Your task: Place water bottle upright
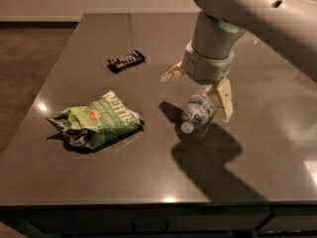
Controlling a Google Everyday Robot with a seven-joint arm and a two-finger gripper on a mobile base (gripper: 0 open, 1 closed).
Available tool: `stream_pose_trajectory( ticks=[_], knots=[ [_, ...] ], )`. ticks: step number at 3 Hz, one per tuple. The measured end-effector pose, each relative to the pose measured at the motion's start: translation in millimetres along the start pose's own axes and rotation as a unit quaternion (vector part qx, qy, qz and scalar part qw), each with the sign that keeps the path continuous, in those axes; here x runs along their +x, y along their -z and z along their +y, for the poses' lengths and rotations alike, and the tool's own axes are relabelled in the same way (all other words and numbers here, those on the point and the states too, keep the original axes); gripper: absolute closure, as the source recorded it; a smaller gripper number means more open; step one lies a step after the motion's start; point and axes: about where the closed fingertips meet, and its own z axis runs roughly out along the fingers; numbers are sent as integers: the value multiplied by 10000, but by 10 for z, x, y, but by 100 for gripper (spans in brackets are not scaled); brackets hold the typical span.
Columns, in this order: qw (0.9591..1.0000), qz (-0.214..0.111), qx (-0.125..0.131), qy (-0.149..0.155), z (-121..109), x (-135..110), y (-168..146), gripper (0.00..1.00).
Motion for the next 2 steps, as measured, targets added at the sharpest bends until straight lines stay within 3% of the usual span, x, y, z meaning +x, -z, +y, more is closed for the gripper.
stream_pose_trajectory(
  ticks=[1,2],
  knots=[
    [9997,49,-193,122,-21,2,-134,0],
    [9992,152,-338,176,-24,29,-248,24]
  ],
)
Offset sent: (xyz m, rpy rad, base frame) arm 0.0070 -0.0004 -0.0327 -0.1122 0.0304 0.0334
